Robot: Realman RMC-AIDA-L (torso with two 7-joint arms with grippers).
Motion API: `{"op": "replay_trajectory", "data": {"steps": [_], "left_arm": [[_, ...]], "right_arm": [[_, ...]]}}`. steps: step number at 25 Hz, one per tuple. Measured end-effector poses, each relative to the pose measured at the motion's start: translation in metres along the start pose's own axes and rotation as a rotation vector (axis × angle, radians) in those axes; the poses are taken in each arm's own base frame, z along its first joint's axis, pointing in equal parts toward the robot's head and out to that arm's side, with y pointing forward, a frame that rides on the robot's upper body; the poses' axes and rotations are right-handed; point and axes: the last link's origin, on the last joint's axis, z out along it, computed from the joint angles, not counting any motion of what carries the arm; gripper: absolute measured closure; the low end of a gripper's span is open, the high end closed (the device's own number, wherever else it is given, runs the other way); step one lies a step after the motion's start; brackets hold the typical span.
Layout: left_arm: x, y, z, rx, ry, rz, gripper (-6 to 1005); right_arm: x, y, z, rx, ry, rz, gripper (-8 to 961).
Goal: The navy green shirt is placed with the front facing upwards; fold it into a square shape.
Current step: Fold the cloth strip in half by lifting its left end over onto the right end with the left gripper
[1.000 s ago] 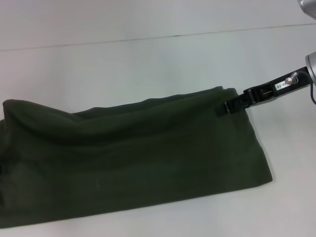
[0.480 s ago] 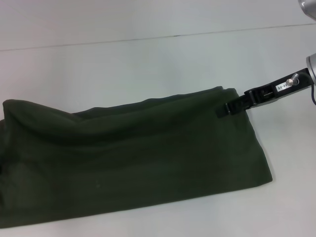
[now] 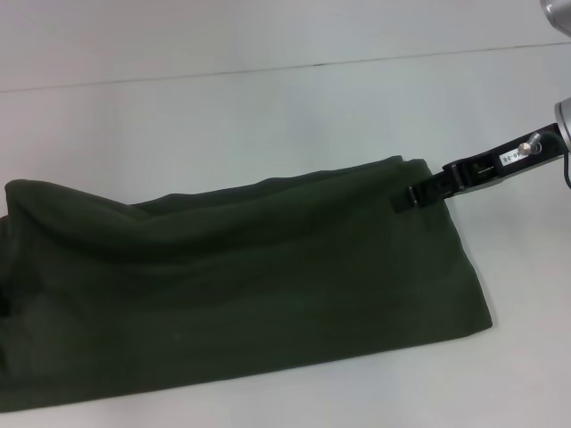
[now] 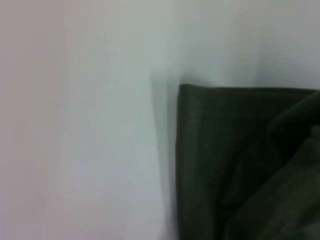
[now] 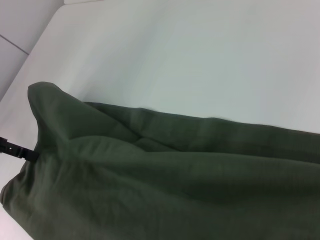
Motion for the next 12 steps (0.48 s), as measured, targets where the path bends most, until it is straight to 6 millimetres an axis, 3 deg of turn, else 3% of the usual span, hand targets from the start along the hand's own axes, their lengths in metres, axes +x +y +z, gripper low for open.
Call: {"op": "replay_trajectory", "data": {"steps": [12], "left_arm": [[0.0007, 0.0087, 0.0055, -0.018, -0.016, 0.009, 338]], "right_arm": [[-0.0001, -0.0001, -0.0001, 0.0, 0.0, -0.003, 293]]}}
